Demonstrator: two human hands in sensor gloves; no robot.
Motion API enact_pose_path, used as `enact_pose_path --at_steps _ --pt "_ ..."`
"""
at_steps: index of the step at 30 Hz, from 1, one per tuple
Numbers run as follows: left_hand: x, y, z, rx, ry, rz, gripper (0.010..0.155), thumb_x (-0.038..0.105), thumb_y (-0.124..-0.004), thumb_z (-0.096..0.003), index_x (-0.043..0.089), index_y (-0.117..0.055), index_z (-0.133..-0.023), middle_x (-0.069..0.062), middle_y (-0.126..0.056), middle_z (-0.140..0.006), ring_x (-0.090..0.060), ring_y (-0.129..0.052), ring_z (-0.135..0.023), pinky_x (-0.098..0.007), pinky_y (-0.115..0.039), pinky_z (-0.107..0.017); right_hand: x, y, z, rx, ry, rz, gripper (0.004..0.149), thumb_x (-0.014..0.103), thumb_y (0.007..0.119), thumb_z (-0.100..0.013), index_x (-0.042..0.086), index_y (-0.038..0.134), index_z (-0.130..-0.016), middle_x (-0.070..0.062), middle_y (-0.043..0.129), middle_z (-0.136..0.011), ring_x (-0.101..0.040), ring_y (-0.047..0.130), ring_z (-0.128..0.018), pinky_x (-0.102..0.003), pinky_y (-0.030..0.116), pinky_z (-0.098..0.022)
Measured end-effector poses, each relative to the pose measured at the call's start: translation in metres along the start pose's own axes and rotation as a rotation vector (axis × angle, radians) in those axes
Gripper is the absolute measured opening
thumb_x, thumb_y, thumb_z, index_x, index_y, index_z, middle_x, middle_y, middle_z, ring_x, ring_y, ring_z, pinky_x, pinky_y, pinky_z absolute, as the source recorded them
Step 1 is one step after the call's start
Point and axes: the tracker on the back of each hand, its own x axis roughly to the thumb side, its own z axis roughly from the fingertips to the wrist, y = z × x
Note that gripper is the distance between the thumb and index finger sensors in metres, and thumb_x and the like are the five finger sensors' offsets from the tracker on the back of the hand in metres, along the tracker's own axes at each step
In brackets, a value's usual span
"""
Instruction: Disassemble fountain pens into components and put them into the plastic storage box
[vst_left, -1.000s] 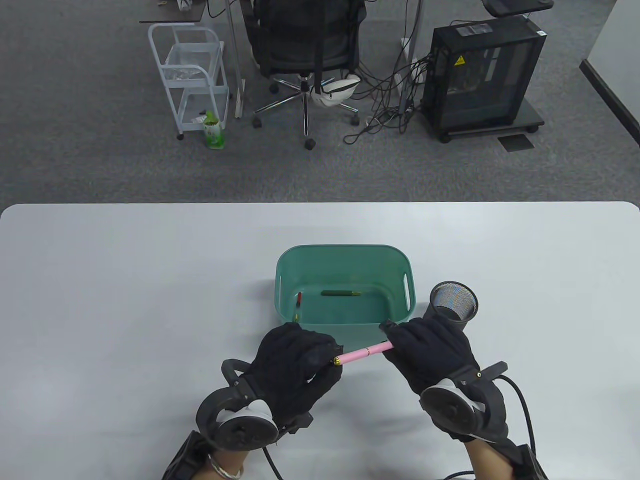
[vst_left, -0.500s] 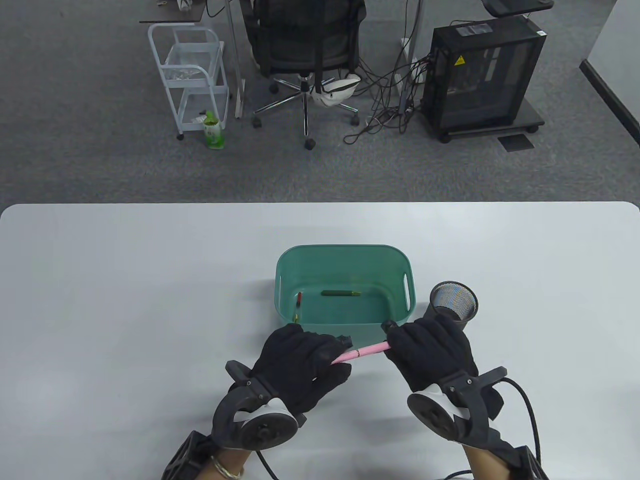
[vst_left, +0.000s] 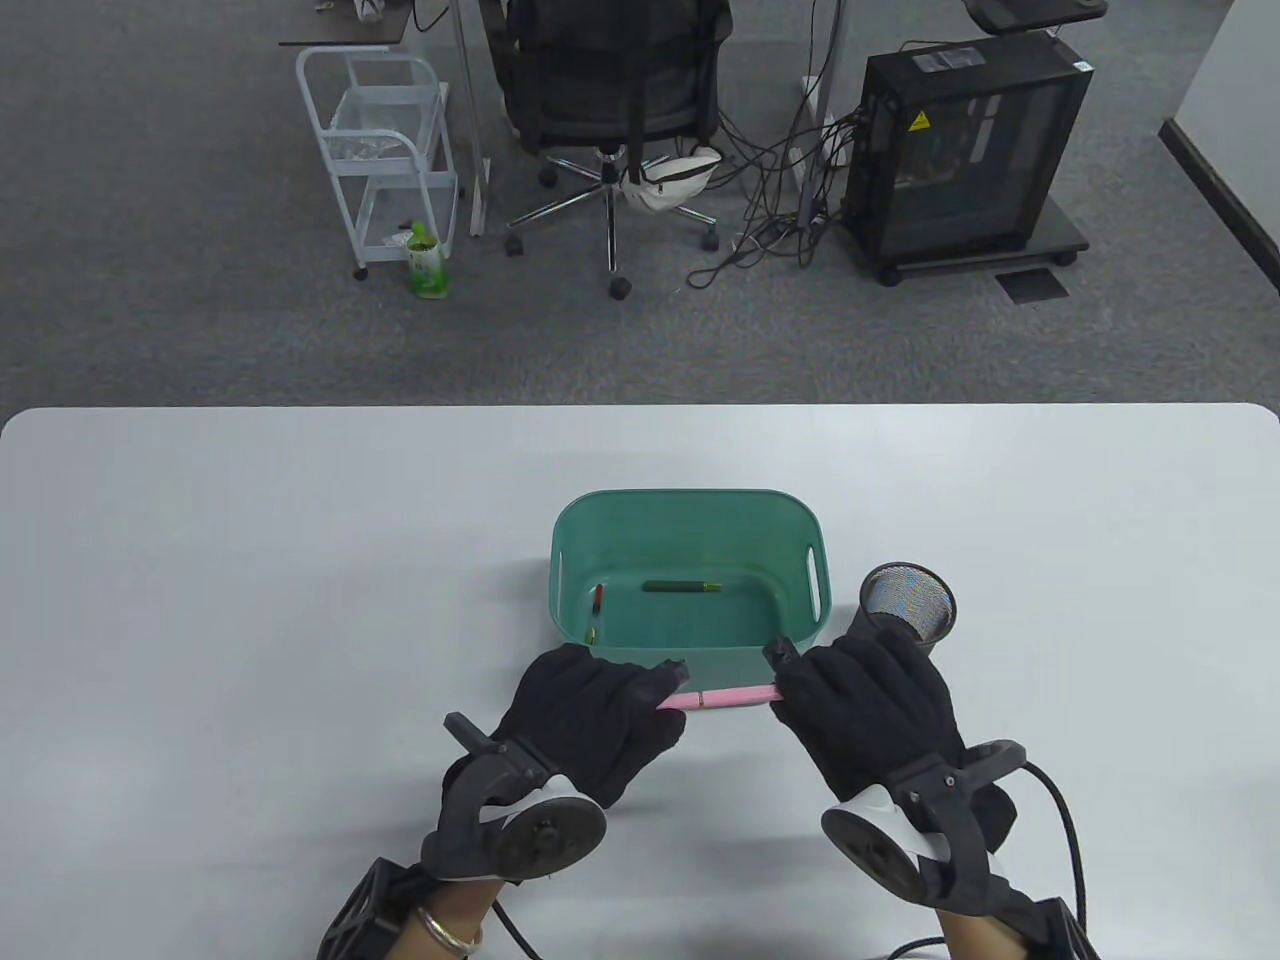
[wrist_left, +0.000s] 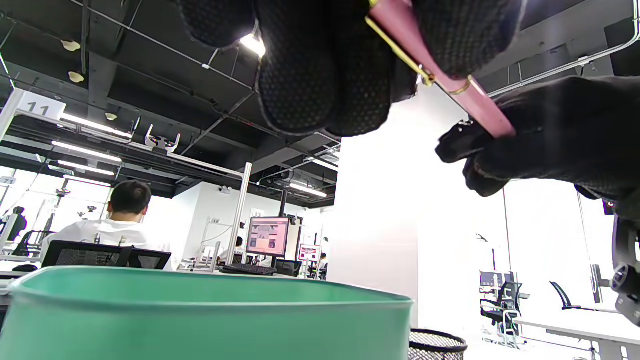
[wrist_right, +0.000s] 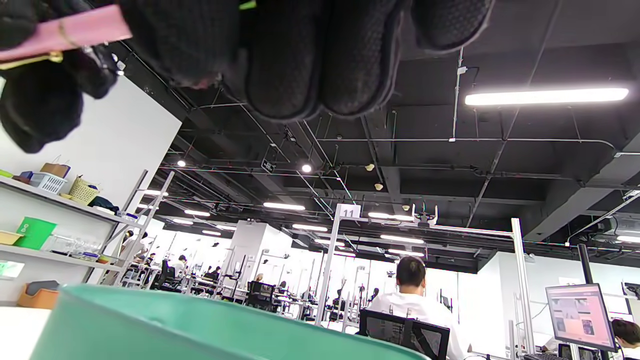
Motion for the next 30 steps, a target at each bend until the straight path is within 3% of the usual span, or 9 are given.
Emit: enact_pose_path --at_steps 5,11,15,23,30 --pt "0.0 0.0 0.0 0.011 -0.023 0.016 0.047 0.044 -0.072 -0.065 0.013 -0.087 -0.096 -0.002 -0.1 -0.083 -0.02 -0.097 -0.071 -0.049 -0.065 -0.075 0.0 0.0 0.0 0.025 -0.006 -0.035 0.043 0.049 0.081 -0.05 0.035 0.087 -0.09 0.011 0.093 -0.078 -0.015 0.091 -0.078 -0.047 0.066 -0.072" --pt "-0.001 0.001 0.0 0.017 -0.024 -0.003 0.047 0.044 -0.072 -0.0651 0.013 -0.087 -0.096 -0.002 -0.099 -0.082 -0.02 -0.097 -0.071 -0.049 -0.065 -0.075 0.001 0.002 0.0 0.094 -0.011 -0.095 0.054 0.053 0.078 -0.051 0.033 0.078 -0.101 0.005 0.085 -0.094 -0.02 0.083 -0.091 -0.05 0.061 -0.075" --pt "-0.001 0.0 0.0 0.013 -0.028 -0.005 0.046 0.044 -0.072 -0.0651 0.014 -0.087 -0.096 -0.001 -0.099 -0.083 -0.02 -0.097 -0.071 -0.049 -0.065 -0.075 0.006 0.003 0.001 0.078 -0.034 -0.129 0.058 0.056 0.076 -0.051 0.033 0.075 -0.104 0.004 0.081 -0.101 -0.022 0.078 -0.096 -0.052 0.057 -0.078" --pt "0.004 -0.002 0.0 0.009 -0.065 -0.017 0.046 0.045 -0.071 -0.0651 0.015 -0.087 -0.096 -0.001 -0.099 -0.084 -0.019 -0.097 -0.072 -0.049 -0.065 -0.075 0.013 0.008 0.003 0.091 -0.061 -0.172 0.055 0.056 0.073 -0.052 0.033 0.077 -0.102 0.004 0.082 -0.099 -0.022 0.079 -0.095 -0.051 0.057 -0.078" --pt "0.005 -0.003 0.0 0.007 -0.079 -0.012 0.046 0.045 -0.071 -0.0652 0.015 -0.086 -0.097 -0.001 -0.099 -0.084 -0.02 -0.097 -0.073 -0.049 -0.065 -0.076 0.015 0.008 0.003 0.074 -0.065 -0.19 0.049 0.054 0.071 -0.053 0.034 0.08 -0.098 0.007 0.088 -0.087 -0.019 0.085 -0.086 -0.05 0.06 -0.076"
